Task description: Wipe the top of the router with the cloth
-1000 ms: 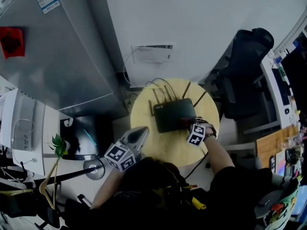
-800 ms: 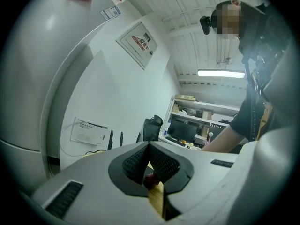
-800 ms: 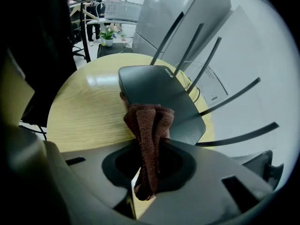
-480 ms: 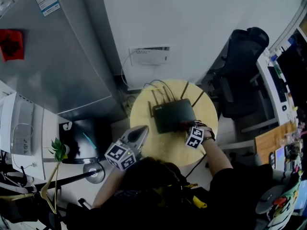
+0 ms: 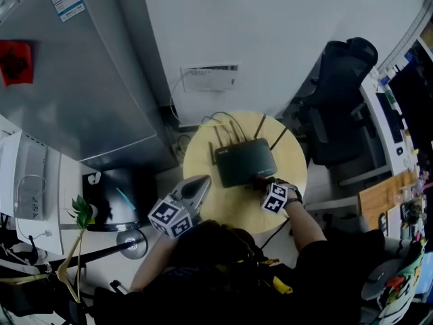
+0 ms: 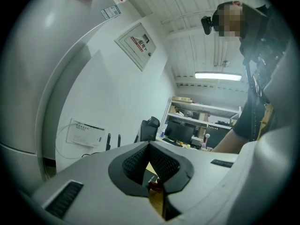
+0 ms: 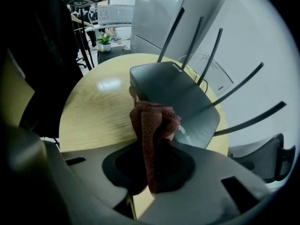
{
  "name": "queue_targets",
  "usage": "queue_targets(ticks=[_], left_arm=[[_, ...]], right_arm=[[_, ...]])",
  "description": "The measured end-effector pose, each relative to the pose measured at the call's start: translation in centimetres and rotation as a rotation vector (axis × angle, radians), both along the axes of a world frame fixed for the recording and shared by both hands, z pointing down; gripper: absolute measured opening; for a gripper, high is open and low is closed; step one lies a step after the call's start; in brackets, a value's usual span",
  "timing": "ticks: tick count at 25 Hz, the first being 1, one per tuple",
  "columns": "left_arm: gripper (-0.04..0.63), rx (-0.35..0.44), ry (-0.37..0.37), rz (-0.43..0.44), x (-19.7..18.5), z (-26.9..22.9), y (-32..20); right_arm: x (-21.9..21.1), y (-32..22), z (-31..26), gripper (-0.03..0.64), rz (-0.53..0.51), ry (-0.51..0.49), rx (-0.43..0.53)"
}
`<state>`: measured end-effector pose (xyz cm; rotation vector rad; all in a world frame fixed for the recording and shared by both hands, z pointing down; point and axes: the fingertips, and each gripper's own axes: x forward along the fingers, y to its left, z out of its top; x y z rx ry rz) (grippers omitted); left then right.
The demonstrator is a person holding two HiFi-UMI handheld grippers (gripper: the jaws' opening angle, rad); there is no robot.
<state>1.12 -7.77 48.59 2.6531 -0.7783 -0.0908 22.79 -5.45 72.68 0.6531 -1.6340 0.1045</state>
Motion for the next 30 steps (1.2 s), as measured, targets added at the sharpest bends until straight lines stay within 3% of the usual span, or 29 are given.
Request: queue_targets(ticks=[5, 10, 17, 20, 23, 27, 30], left_arm=[[-0.003, -0.01, -0.002, -0.006, -0.2, 0.2, -0.2], [-0.003, -0.015, -0.006, -0.016, -0.2, 0.4, -0.2], [-0.003, -0.025, -0.006, -0.074, -2.3, 0.7, 0.1], [-0.003, -0.029, -0.001, -0.106, -3.6, 0.7, 0.1], [-0.003, -0.03, 0.005, -0.136, -4.9, 0.6, 0.1], [-0.003, -0.029, 0.005, -0.166, -6.7, 0.6, 0.1], [-0.003, -0.031, 0.001, -0.179, -7.9, 0.6, 0.0]], right_arm=[[0.1, -0.1, -0.7, 0.066, 0.065, -0.112, 0.065], [-1.6, -1.3, -2.1, 0.066, 0.135, -0.253, 0.071], [-10.5, -2.4, -3.6, 0.066, 0.085, -0.382, 0.029], [-13.4, -2.6, -3.2, 0.066, 0.128, -0.451, -0.024], [-16.0, -2.7, -2.9, 0.066, 0.275, -0.569, -0.121], [-18.6, -3.9, -1.3, 0.066, 0.639, -0.733, -0.26], [-19.5, -4.8, 0.3, 0.066, 0.795, -0.709, -0.307]])
